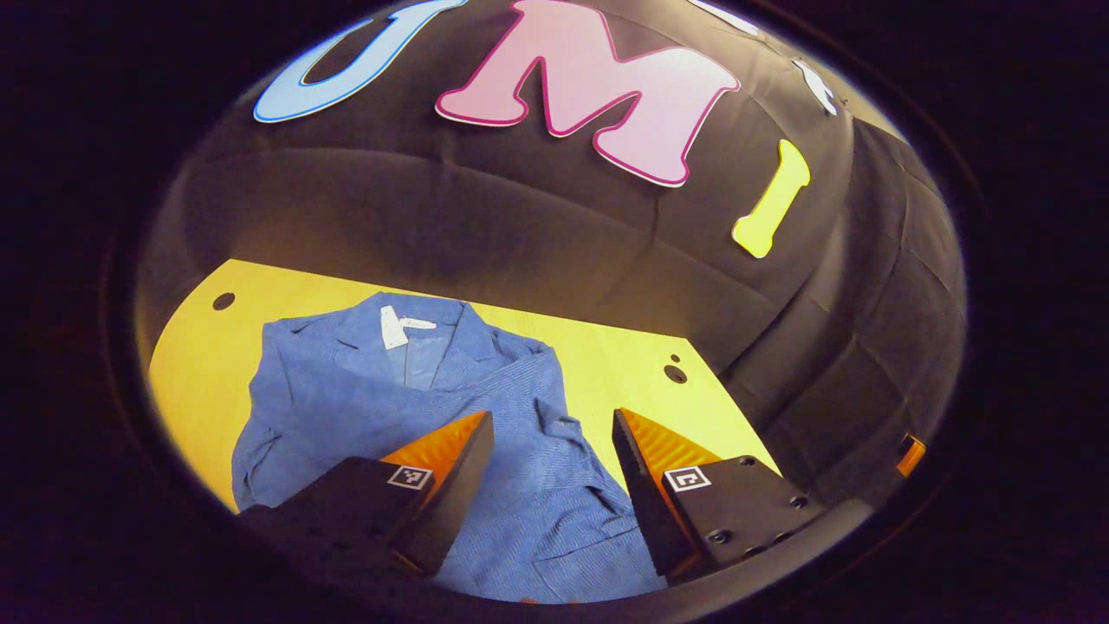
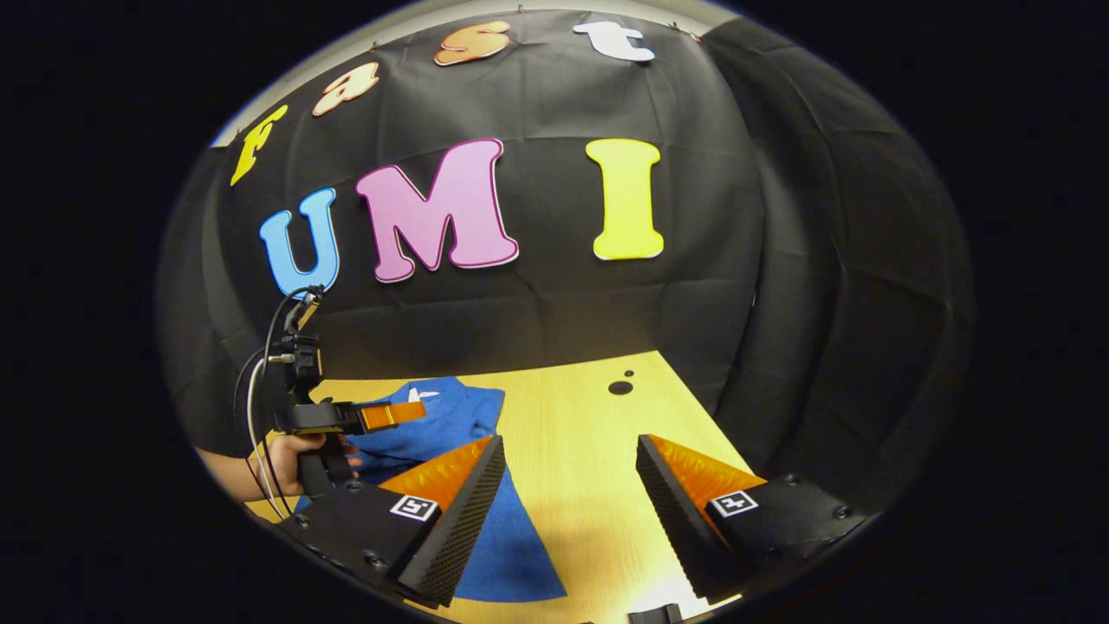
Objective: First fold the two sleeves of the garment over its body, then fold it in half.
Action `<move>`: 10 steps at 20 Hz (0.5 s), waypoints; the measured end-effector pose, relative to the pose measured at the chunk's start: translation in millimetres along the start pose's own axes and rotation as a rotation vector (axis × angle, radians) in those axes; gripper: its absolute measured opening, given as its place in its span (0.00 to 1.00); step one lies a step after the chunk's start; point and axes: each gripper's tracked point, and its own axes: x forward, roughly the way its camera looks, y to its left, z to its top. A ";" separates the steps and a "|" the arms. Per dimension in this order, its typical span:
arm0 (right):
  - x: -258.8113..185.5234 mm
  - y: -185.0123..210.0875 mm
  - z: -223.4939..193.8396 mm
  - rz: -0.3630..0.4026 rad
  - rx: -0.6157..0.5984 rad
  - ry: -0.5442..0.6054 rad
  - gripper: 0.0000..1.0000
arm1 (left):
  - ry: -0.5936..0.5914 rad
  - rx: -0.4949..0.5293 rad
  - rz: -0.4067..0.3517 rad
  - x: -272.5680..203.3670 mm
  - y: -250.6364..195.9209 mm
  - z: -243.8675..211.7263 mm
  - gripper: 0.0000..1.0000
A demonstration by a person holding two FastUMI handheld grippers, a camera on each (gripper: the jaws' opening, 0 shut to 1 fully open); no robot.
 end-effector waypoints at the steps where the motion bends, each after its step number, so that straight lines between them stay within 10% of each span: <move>1: 1.3 -1.1 -11.0 -0.001 -0.001 0.030 0.97 | 0.001 -0.013 0.016 -7.5 6.3 -4.4 0.82; 10: -6.6 32.1 -121.5 0.060 0.017 0.337 0.98 | 0.109 -0.005 0.213 -169.1 121.4 -130.6 0.82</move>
